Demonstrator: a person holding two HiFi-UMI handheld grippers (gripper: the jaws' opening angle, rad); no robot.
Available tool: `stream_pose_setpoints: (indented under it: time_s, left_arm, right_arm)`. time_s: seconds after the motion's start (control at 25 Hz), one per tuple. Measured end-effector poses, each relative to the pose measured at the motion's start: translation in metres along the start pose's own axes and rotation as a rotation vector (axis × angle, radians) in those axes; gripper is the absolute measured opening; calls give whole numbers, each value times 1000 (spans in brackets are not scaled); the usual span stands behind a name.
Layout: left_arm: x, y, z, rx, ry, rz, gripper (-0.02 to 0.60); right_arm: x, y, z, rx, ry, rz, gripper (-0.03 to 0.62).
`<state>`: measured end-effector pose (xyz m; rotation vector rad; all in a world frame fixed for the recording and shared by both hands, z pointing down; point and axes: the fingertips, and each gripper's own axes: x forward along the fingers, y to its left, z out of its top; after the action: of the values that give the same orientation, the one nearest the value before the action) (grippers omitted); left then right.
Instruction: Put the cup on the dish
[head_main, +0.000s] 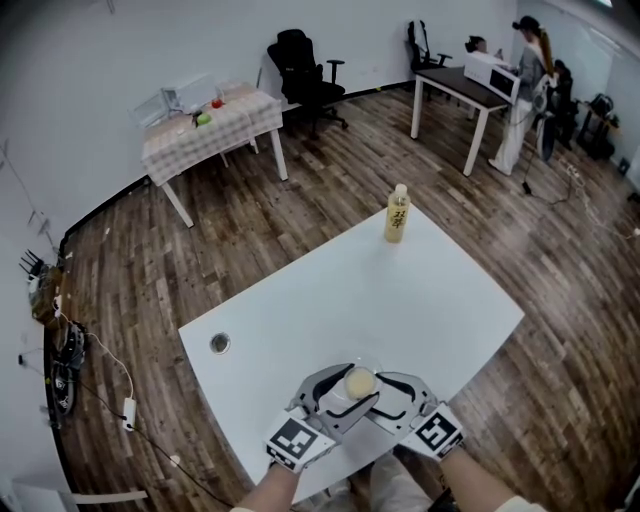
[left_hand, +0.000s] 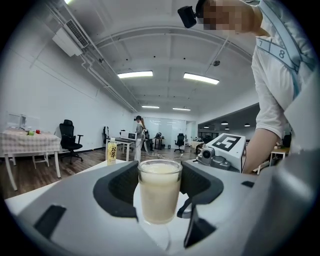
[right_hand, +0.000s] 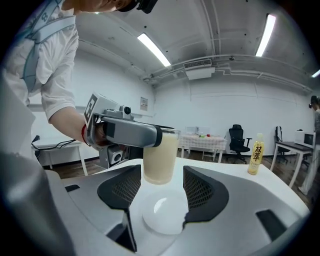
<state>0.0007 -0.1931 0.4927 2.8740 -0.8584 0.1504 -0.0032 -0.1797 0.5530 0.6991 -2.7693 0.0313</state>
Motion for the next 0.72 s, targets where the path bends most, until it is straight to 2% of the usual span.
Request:
stream_pose_setpoints:
  time_s: [0.24,0.4,0.6,0.72]
  left_arm:
    - [8,15,-32,-2,21,5,265]
    - [12,25,-47,-32,19,24,265]
    - [15,29,-59,-58,30,34,265]
    - [16,34,-66,-60,47,35,265]
  right_arm:
    - [-11,-12,-29,86,58,-26,264]
    - [-3,-16,-47,132,100,-34,264]
    - [27,-15,-43,100,60,-71,264]
    - [45,-16,-39,62,54,-52,264]
